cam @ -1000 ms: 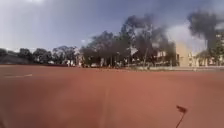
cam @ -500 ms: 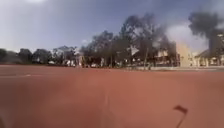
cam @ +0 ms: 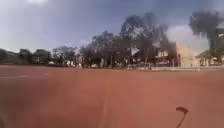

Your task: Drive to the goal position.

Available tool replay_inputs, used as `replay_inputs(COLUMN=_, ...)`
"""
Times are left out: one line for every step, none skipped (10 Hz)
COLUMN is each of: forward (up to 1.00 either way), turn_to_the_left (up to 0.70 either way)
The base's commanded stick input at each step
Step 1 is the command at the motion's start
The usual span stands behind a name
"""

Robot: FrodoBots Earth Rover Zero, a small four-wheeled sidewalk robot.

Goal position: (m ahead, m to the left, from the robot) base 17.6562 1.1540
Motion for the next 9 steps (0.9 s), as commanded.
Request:
replay_inputs(forward=0.70, turn_to_the_left=0.00)
replay_inputs(forward=0.70, turn_to_the_left=0.00)
replay_inputs(forward=0.70, turn_to_the_left=0.00)
replay_inputs(forward=0.70, turn_to_the_left=0.00)
replay_inputs(forward=0.70, turn_to_the_left=0.00)
replay_inputs(forward=0.70, turn_to_the_left=0.00)
replay_inputs(forward=0.70, turn_to_the_left=0.00)
replay_inputs(forward=0.70, turn_to_the_left=0.00)
replay_inputs(forward=0.70, turn_to_the_left=0.00)
